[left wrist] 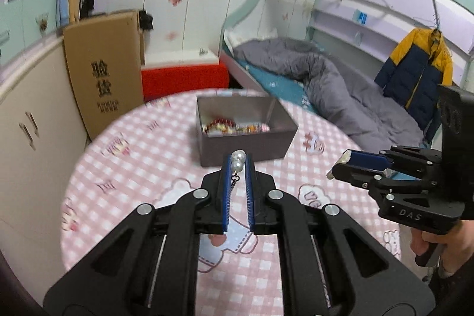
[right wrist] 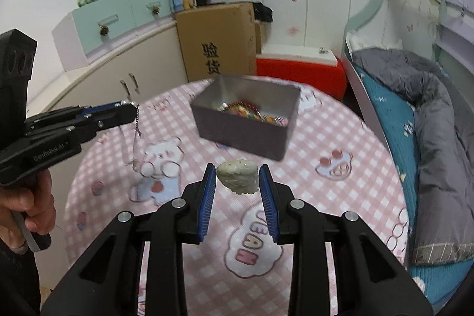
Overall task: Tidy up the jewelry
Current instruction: 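Carry the chain and jade pendant over the tin and open both grippers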
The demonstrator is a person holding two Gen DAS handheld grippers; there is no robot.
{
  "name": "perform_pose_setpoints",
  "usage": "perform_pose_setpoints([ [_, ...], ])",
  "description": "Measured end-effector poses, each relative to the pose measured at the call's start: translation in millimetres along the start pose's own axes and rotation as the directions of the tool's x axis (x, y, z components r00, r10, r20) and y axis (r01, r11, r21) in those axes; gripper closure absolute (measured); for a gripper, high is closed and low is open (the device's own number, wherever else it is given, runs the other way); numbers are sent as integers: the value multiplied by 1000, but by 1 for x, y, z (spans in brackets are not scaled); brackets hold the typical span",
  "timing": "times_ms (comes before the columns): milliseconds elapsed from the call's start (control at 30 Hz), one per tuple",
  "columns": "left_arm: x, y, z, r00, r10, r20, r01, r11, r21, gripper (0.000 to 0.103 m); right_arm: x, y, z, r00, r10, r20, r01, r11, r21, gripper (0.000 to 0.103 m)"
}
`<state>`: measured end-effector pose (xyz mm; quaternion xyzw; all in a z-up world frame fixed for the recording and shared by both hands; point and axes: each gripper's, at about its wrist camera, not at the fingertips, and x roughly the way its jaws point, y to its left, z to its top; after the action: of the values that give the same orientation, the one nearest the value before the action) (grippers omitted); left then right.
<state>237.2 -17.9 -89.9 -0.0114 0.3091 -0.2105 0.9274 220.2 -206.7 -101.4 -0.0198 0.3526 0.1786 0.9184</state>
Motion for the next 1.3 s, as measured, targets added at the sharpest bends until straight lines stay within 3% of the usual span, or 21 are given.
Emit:
perform_pose_setpoints([
  [367, -50, 0, 41, 993, -24, 113, 21, 999, 33, 94, -32, 12, 42, 995, 25, 101, -21, 999, -44, 75],
  [667, -40, -9, 83, 990, -48, 130, 41, 998, 53, 94, -36, -1, 92, 987, 49, 153, -45, 999, -29, 75],
  [967, 21, -16, 114, 998, -41, 55, 38, 998, 53, 94, 11, -32, 118, 994, 53, 93, -61, 995, 75, 75],
  [1300, 92, 4, 107, 996, -3, -90, 2, 1000, -18, 93, 77, -57, 115, 996, 91, -21, -85, 980, 181, 74],
])
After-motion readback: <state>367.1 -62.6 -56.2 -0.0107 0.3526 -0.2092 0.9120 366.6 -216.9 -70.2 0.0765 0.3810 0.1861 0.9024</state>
